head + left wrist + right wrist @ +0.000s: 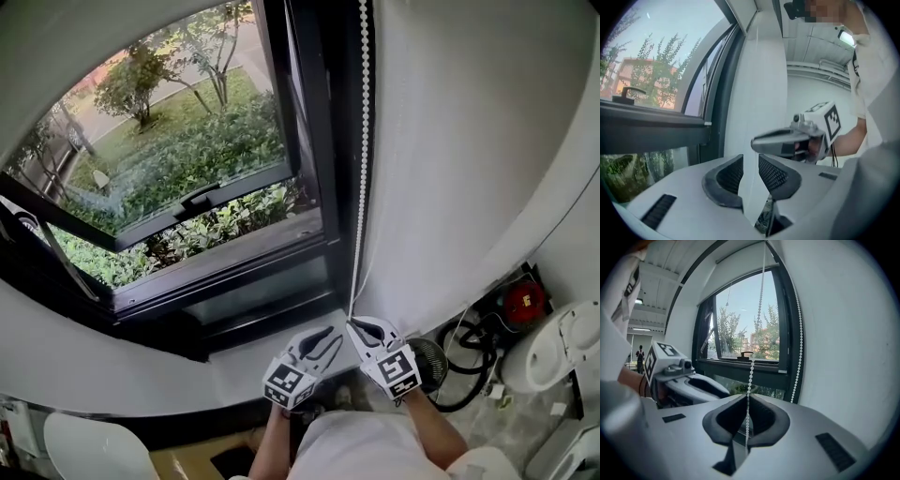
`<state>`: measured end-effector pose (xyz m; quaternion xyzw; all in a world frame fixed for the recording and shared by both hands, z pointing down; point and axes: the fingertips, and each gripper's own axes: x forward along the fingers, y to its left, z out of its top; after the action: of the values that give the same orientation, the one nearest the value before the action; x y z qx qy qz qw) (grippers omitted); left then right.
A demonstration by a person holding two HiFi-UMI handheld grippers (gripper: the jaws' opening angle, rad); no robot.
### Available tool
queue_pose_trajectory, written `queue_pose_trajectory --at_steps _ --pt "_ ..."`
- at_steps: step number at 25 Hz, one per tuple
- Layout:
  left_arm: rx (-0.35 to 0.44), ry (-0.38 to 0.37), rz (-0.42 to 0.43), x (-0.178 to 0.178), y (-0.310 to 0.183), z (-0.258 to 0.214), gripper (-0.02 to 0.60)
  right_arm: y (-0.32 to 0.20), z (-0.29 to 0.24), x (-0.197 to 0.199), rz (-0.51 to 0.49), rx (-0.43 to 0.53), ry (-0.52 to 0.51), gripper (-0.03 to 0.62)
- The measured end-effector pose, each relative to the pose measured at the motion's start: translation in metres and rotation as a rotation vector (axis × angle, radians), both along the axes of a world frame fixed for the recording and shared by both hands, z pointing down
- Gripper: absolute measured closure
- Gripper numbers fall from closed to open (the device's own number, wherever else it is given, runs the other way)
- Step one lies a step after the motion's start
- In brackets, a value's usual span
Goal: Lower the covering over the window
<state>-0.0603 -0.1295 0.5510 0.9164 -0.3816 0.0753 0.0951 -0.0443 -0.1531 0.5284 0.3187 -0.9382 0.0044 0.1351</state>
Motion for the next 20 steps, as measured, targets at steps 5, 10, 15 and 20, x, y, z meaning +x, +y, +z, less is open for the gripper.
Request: queue_pose_trajectory --at_steps 5,10,15,20 --pt "0.134 0.019 0.000 -0.003 -0.005 -0.075 0.463 0.002 0.000 0.001 -0.006 0.003 0.001 0.568" --pt "0.254 0.013 0.011 0.003 -0.017 -0.139 0.454 0.005 -0.001 -0.001 -0.011 0.005 0.001 0.568" --pt "0.327 0.040 0.003 0.015 -0.030 -0.188 0.442 0.011 -0.002 -0.003 -0.016 0.014 0.008 0.568" --pt "0.388 0.061 0.010 0.023 -0.039 -0.215 0.442 0.014 -0.003 -0.004 -0.020 0.021 0.015 0.568"
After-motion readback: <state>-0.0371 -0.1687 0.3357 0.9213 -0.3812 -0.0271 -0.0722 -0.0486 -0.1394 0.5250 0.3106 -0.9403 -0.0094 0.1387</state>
